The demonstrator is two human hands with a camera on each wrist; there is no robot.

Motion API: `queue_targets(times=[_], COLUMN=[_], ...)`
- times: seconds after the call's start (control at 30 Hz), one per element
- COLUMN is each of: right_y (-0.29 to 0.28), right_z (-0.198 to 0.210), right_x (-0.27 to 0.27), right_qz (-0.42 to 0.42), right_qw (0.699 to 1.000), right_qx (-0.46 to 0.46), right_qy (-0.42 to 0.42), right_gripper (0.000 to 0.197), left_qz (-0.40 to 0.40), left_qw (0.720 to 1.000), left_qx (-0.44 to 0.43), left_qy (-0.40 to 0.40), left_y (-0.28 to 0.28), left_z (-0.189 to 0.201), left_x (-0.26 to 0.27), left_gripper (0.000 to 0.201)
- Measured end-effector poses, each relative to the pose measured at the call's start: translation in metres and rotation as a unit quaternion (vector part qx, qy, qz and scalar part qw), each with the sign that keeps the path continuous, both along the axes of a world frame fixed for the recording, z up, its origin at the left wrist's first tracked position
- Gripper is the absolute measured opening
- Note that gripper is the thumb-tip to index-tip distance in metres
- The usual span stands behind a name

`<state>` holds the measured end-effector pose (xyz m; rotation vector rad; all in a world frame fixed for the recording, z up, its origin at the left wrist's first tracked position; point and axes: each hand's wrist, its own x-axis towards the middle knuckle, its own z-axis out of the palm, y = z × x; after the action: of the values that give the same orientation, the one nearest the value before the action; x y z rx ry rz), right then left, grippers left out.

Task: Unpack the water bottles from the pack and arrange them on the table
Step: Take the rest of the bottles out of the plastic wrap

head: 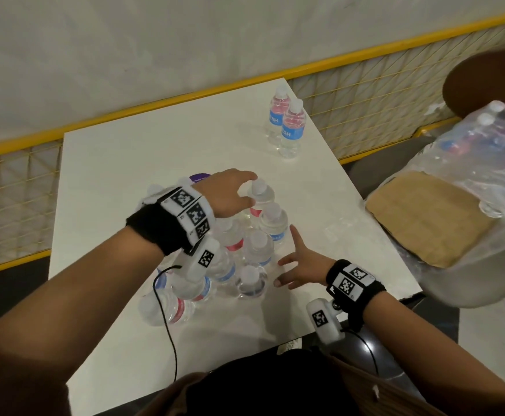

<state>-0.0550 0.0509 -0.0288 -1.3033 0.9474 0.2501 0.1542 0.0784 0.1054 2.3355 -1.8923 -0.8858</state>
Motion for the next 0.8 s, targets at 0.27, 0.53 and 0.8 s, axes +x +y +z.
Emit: queue_targets(times=[0.27, 0.53, 0.8], right_y=[0.001, 0.013, 0.020], right_z=[0.007, 0.003, 0.002], right_x=[0.001, 0.016, 0.020], right_qz=[-0.014, -0.034, 0.013], right_qw=[1.000, 0.998, 0.997], right_qx=[0.007, -0.006, -0.035], right_qy=[-0.027, -0.048, -0.070], right_gripper=[0.127, 0.132, 0.134], left_qz=[0.025, 0.000, 0.035], left_qw=[0.994, 0.998, 0.996], left_qx=[-0.108, -0.057, -0.056], left_qy=[0.011, 0.001, 0.067], left_y=[0.068, 0.079, 0.079], left_z=[-0.027, -0.047, -0.029], left_x=[0.021, 0.021, 0.024], left_gripper=[0.059, 0.066, 0.063])
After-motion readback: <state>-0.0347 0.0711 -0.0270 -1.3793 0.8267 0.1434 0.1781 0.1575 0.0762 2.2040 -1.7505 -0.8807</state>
